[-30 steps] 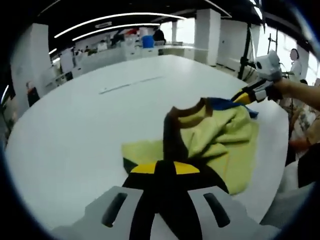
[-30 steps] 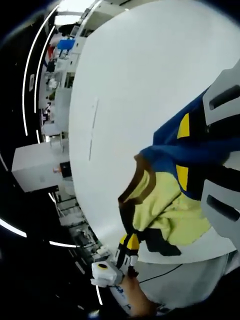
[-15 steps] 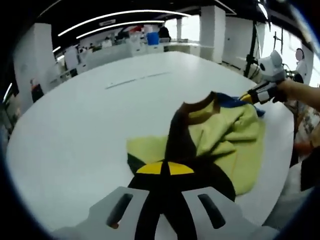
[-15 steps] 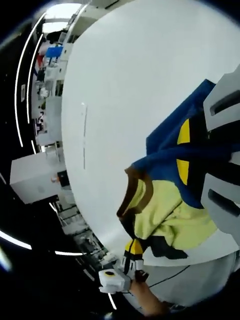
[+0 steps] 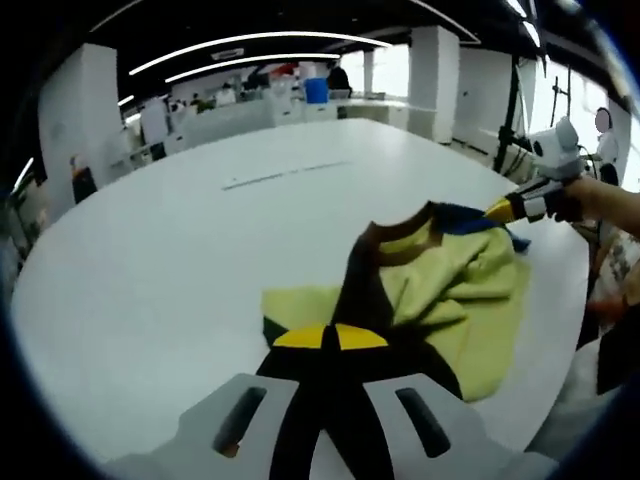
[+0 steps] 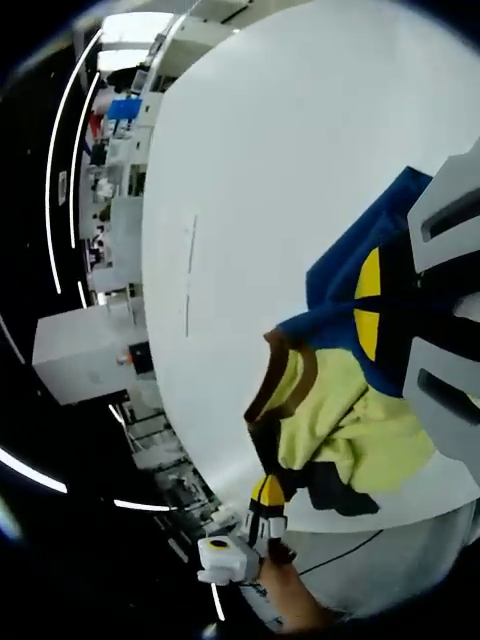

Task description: Fold the garment on the visible template until the final outline fits inside the template.

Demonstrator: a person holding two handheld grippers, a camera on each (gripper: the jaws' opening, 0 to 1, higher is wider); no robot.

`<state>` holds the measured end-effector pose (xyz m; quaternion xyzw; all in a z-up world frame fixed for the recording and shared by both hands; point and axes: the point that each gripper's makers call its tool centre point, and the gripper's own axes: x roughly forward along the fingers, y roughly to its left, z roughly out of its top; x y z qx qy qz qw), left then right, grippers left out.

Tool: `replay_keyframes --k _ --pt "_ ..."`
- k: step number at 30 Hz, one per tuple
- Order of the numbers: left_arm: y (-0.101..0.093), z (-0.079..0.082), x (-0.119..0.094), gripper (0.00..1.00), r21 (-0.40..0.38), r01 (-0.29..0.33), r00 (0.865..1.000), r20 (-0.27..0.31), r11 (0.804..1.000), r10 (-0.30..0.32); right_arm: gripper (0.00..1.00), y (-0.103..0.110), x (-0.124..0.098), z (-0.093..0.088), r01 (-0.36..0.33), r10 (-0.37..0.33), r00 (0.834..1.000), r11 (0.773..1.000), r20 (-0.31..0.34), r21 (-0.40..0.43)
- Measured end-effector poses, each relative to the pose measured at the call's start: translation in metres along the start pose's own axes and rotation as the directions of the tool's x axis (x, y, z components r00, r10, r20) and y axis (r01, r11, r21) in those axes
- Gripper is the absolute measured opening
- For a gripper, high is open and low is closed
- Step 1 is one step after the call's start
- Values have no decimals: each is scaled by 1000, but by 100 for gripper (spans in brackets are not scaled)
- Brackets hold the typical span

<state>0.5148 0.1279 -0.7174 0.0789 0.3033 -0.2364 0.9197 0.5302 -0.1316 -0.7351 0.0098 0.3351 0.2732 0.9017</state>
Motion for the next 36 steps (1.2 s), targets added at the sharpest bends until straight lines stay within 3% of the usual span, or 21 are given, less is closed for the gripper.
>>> replay_keyframes --k 8,15,19,22,30,36 --pt "3 22 -14 0 -77 7 997 81 997 0 0 4 -16 18 -6 7 999 1000 52 -11" --pt "5 49 -26 0 -3 -33 987 157 999 33 0 10 -35 51 6 1 992 998 123 -56" --pt "15 63 -30 0 -3 -85 977 195 996 84 0 12 -42 69 14 0 989 995 150 -97" --pt "21 82 -35 0 -5 -116 962 247 993 114 0 11 -46 80 36 -12 986 990 169 -138" --pt "29 120 -33 0 21 -149 940 313 989 135 0 2 -50 108 78 -42 978 983 207 -169" --pt "37 143 -21 0 65 -148 937 328 987 119 0 -12 -48 132 117 -73 969 978 237 -175"
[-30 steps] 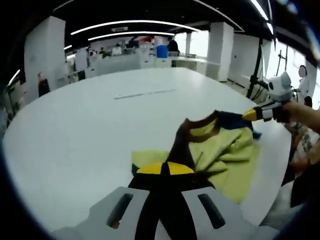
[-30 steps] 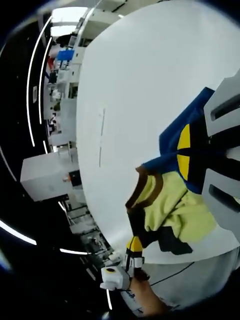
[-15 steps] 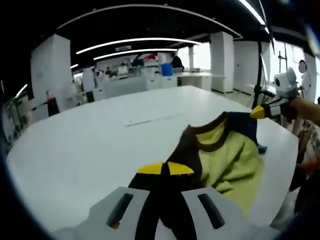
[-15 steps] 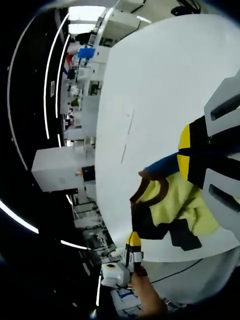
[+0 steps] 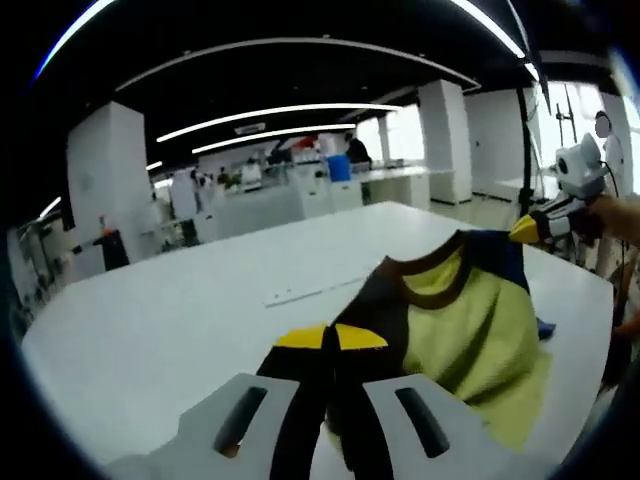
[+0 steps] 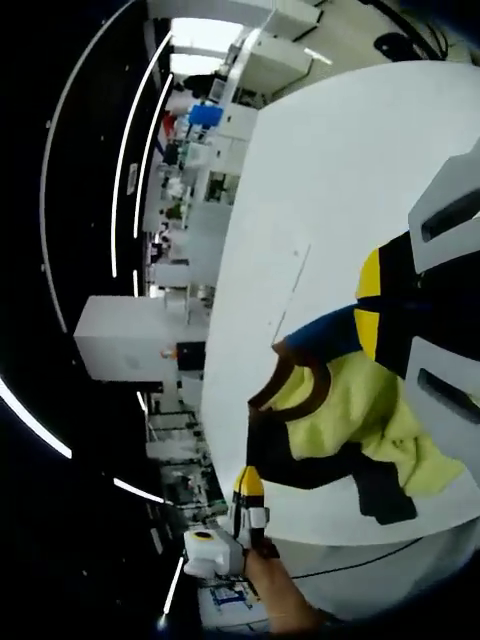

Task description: Fold the garment on the visible template until the final outline fits inside the template.

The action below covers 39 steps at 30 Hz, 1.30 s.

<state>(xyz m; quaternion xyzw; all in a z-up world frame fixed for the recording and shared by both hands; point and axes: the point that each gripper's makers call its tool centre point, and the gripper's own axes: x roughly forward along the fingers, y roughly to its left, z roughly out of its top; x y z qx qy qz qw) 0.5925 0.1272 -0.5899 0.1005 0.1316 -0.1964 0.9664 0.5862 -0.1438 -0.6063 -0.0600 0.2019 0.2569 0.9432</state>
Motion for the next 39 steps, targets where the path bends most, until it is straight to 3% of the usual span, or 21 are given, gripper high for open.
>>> replay_keyframes --k 3,7,11,19,21,24,35,37,39 --pt "5 9 10 0 6 -8 1000 10 1000 8 0 -9 5 8 23 -23 1000 1000 15 0" --pt "16 20 21 0 -1 -77 997 26 997 77 0 -19 11 17 44 -43 998 999 37 -4" --pt "17 24 37 0 -4 -84 996 31 996 84 0 -28 22 23 71 -73 996 997 51 31" --pt "27 24 83 0 -39 -102 994 47 994 103 0 -62 54 15 190 -192 981 978 23 81" --pt "28 23 97 0 -52 -86 993 74 995 90 0 -73 65 9 225 -227 974 968 13 110" --pt "32 17 113 0 -82 -94 992 74 992 100 0 -83 82 3 229 -236 972 953 11 197" --pt "48 -28 172 0 -38 -158 987 -3 987 158 0 -108 143 -25 273 -275 961 935 -24 226" --pt "51 -42 180 0 -112 -174 985 -35 978 171 0 -111 154 -30 275 -275 961 934 -32 226" --pt "52 -50 189 0 -107 -175 984 -42 979 171 0 -115 163 -36 281 -278 959 931 -45 232"
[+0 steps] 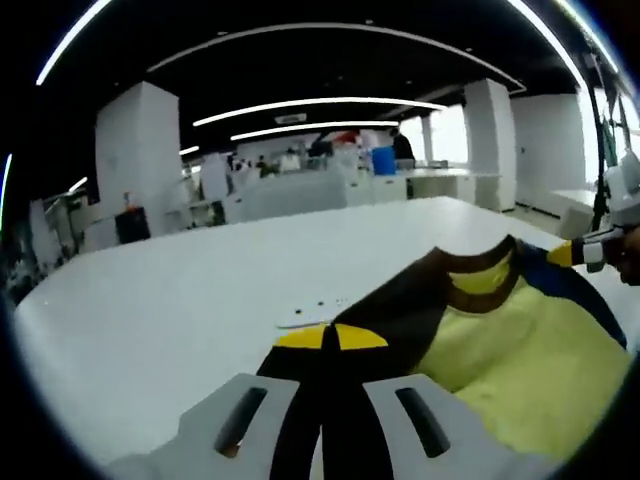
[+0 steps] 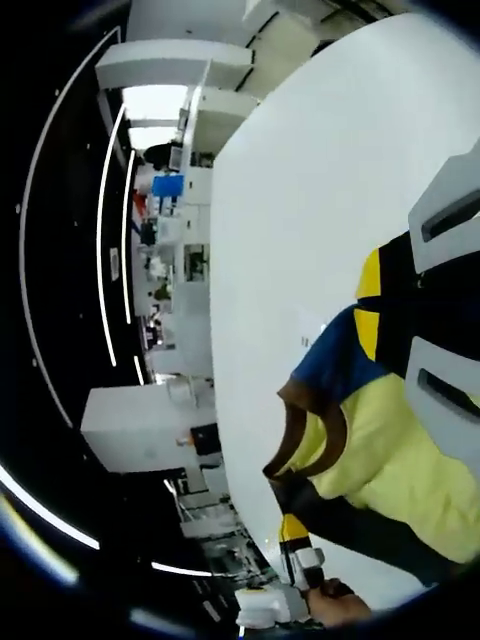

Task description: Fold the garment on the visible template until the final outline fits inside the template.

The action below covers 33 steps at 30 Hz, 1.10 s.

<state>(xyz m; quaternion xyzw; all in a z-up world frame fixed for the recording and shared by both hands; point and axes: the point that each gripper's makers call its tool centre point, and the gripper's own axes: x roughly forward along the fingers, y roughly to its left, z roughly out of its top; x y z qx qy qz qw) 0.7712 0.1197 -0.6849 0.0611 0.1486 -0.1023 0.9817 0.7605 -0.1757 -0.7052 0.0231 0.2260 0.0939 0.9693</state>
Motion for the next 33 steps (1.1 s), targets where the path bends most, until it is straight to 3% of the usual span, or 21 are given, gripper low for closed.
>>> replay_keyframes --k 4,10,15,16,20,22,28,33 --pt "-2 -17 13 0 37 0 999 -45 999 1 0 -6 20 -13 3 -2 998 1000 -55 4" --pt "3 -27 28 0 55 -14 998 -67 998 18 0 -4 37 -24 -5 5 994 1000 -113 0" --pt "10 -23 29 7 100 -15 998 -52 995 20 0 -6 41 -24 7 -6 992 1000 -129 10" --pt "14 -23 28 11 101 -22 998 -55 995 28 2 -7 41 -23 12 -11 991 1000 -130 7" --pt "18 -24 24 17 67 -9 998 -61 998 14 29 -16 37 -21 55 -55 988 998 -146 1" --pt "18 -26 20 22 97 1 997 -78 995 6 32 -13 33 -20 39 -36 987 999 -155 17" --pt "20 -28 5 35 68 32 994 -103 997 -25 41 -3 15 -15 -8 11 984 1000 -176 18" --pt "14 -18 -13 50 30 89 994 -65 996 -87 46 7 -6 -9 -53 55 983 998 -173 19"
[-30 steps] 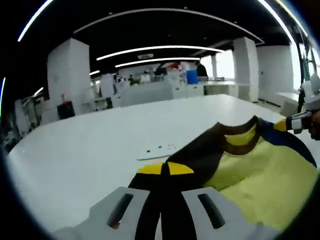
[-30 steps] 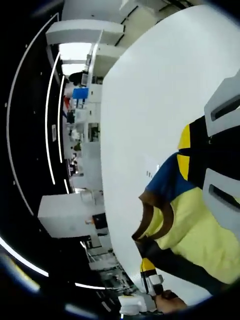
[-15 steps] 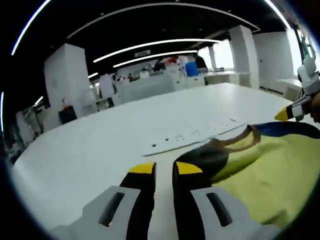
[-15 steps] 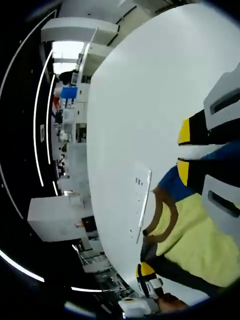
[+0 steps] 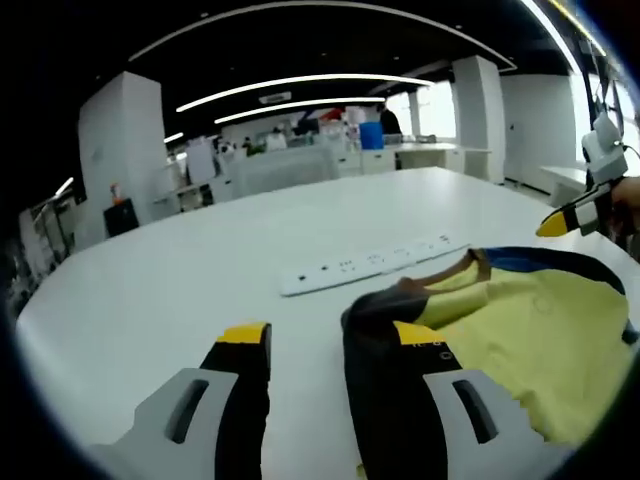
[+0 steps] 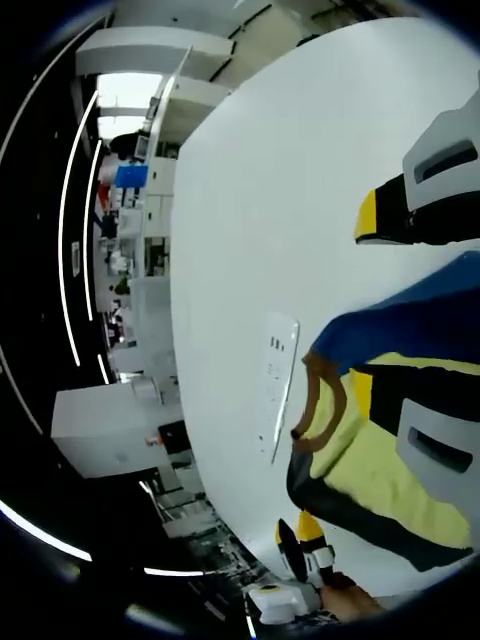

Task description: Fold the garment on the visible template until the final outline fits inside the template.

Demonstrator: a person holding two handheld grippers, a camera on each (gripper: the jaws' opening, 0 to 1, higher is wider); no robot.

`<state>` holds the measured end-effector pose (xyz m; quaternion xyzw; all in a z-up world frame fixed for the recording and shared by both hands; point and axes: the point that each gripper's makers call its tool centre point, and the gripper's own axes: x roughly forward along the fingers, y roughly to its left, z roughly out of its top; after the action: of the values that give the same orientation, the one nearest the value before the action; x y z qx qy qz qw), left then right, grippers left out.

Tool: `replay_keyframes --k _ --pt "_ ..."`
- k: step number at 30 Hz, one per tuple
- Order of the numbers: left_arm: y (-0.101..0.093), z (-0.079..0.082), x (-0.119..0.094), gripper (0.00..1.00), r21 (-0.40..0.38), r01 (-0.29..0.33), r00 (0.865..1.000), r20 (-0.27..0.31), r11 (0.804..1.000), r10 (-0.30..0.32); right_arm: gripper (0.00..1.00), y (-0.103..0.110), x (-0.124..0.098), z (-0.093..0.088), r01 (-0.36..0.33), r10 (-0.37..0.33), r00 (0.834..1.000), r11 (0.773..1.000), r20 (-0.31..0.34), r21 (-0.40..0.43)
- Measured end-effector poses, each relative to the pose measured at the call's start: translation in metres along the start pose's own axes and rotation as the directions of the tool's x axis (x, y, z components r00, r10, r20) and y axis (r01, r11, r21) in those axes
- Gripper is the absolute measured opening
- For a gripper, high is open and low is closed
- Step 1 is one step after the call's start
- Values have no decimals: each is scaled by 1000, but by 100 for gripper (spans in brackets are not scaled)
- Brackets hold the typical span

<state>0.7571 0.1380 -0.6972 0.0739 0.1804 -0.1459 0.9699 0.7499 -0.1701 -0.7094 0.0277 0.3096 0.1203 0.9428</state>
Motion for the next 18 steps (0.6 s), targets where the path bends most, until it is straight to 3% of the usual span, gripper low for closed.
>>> replay_keyframes --k 2,5,9,11,12,13,14,18 --pt "-2 1 -7 60 27 18 1000 0 999 -18 47 3 -7 -2 -23 23 1000 1000 -7 0" --pt "-9 -2 -22 64 121 74 997 -25 990 -72 50 6 -19 -7 -37 36 999 999 -19 -13" --pt "-15 -4 -42 69 150 113 994 -28 982 -110 54 9 -39 -18 -77 77 996 997 -40 -6" --pt "-18 -6 -53 69 120 122 992 -30 985 -119 56 10 -51 -25 -85 85 995 996 -45 5" --pt "-27 -9 -60 69 18 163 986 -31 986 -163 57 11 -55 -27 -89 89 995 996 -48 4" --pt "-32 -10 -64 70 -19 190 981 -25 982 -190 57 13 -62 -32 -94 94 994 996 -53 4" --pt "-34 -12 -71 70 -28 201 979 -23 979 -201 57 13 -67 -35 -100 100 993 995 -61 4" --pt "-37 -23 -90 72 56 201 978 -64 978 -197 57 17 -90 -49 -116 115 990 993 -78 -5"
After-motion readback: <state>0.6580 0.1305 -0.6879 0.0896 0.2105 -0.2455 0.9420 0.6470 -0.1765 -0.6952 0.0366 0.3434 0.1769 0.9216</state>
